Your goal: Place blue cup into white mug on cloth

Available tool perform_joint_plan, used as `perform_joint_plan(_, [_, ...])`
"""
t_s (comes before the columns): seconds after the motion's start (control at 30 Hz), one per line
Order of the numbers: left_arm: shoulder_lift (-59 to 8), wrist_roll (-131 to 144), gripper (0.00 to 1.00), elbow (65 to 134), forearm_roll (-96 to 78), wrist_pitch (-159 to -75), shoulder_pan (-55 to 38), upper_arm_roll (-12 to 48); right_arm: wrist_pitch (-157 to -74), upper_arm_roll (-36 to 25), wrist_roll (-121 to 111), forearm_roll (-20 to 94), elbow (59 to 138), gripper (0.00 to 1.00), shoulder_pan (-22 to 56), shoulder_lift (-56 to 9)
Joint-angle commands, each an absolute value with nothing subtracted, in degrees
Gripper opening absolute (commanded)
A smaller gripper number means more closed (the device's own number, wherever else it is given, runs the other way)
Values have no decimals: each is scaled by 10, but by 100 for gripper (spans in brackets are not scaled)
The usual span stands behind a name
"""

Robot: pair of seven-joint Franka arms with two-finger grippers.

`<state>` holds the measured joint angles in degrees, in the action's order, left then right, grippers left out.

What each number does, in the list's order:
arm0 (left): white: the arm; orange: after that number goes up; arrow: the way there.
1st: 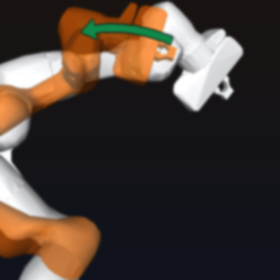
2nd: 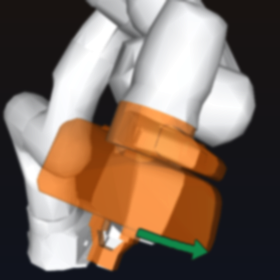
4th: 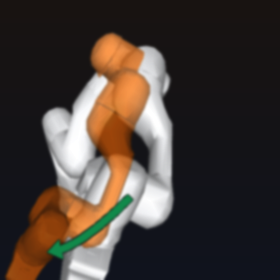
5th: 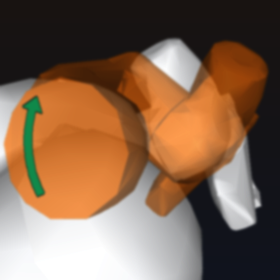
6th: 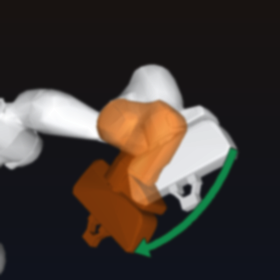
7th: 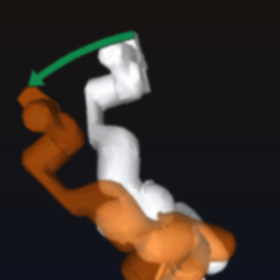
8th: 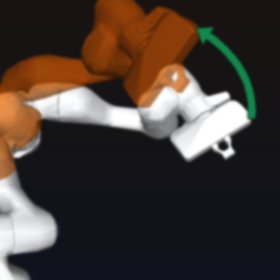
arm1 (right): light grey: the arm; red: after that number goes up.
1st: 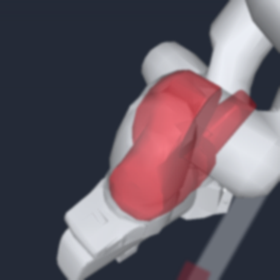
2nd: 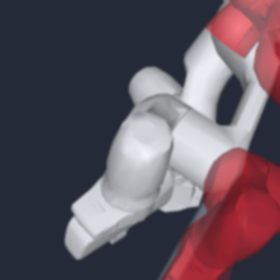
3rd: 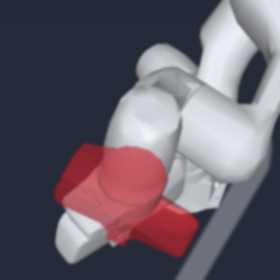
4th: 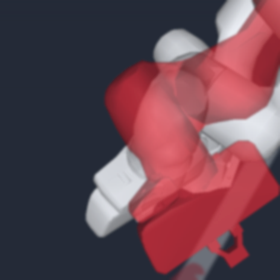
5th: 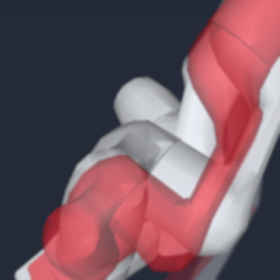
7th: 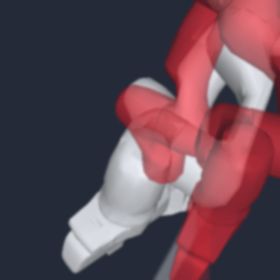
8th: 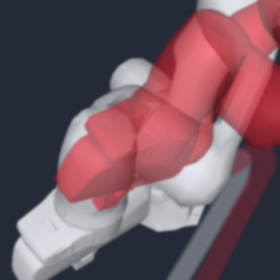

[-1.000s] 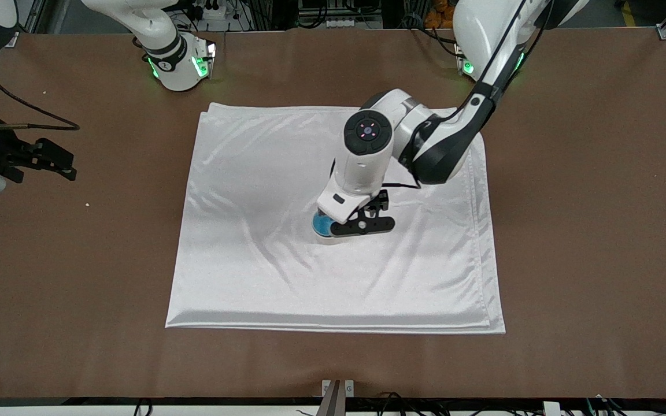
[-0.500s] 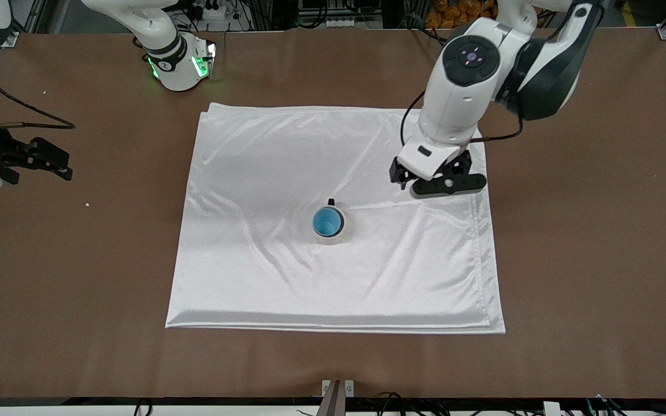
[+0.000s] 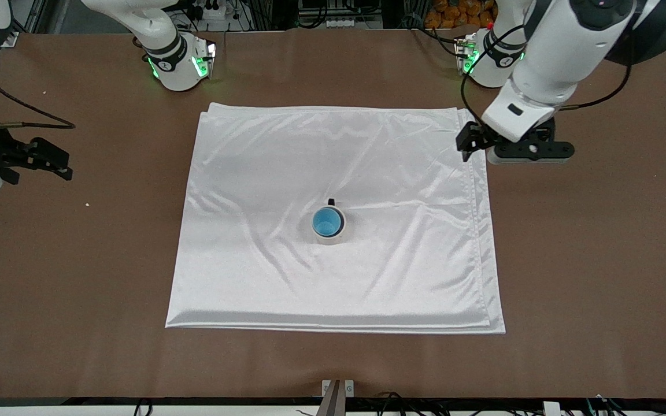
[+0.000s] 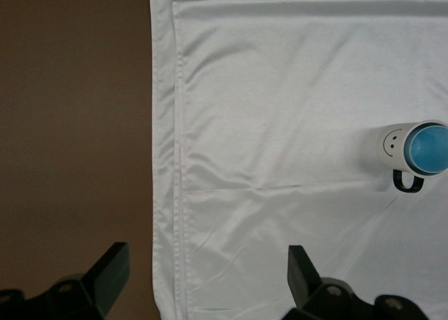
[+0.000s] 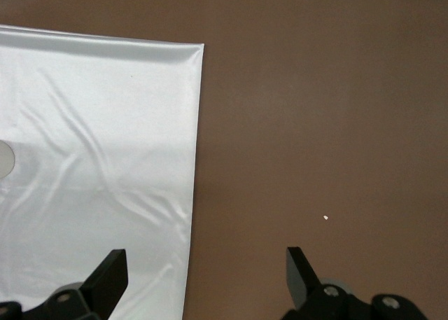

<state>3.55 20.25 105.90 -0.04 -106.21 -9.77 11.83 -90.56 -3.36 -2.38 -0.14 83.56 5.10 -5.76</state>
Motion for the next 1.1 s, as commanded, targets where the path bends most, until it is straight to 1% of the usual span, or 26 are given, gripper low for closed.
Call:
perform_joint_plan(0.0, [33,135,100,1003,-9,-1002,-72,118,-909,-38,-31,6,849,100,54,-43])
perform_joint_plan(0.17, [24,115,100,948,-16,-971,-29,119,-908,-38,-31,7,849,100,52,-43])
perform_joint_plan(0.43, [-16,95,100,854,-11,-911,-13,117,-910,-37,-31,7,852,100,53,-43])
perform_joint_plan(0.6, [-18,93,100,846,-16,-890,-15,91,-910,-37,-31,8,854,100,52,-43])
perform_joint_plan(1.07, [-11,71,100,854,-12,-887,-13,86,-911,-39,-31,31,855,100,48,-43])
